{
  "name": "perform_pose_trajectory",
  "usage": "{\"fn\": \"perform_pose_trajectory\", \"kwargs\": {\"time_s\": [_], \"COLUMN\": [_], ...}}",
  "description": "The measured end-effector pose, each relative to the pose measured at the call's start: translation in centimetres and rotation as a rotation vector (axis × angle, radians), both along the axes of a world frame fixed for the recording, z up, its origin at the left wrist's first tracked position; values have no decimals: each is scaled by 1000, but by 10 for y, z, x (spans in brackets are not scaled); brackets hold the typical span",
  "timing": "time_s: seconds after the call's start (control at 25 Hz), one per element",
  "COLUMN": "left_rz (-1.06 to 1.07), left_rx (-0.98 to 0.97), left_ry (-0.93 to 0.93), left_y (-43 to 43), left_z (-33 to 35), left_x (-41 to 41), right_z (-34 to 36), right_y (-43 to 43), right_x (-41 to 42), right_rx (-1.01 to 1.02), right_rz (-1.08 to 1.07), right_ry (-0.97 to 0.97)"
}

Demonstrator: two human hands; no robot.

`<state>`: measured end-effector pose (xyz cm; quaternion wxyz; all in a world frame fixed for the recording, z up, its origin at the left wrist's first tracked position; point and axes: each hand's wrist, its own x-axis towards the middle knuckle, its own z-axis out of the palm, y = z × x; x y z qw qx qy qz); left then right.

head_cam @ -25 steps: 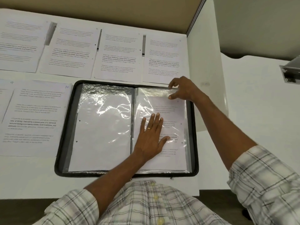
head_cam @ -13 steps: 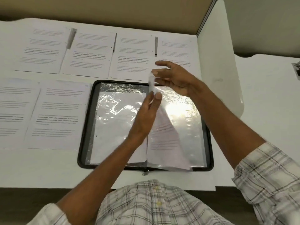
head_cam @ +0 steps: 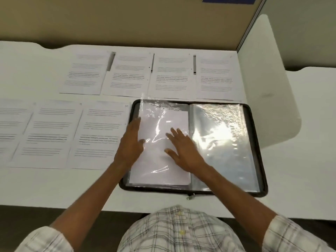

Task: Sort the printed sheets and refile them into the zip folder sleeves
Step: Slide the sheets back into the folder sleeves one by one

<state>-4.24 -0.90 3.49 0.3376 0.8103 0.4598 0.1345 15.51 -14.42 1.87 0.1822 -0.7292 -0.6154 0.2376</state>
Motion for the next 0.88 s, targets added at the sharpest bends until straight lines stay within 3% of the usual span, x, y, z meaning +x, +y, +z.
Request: {"fn": "perform_pose_trajectory", "kwargs": {"time_s": [0.12,0.44,0.64,0.88], "left_rz": [-79,-232,-219,-150], "left_rx": [249,220,255,318], "left_ry": [109,358,332,247], "left_y": [-28,-82,-70,28], "left_z": [-33,-59,-53,-27], "left_x": [-10,-23,-29,-68], "right_z": [-31,-50,-36,-7], "right_y": [-24,-34,-21,77], "right_x": [-28,-43,-49,-80], "right_rx": [-29,-22,40,150], "right_rz": [80,86,-4,-89], "right_ry": [-168,-306,-255,-215]}}
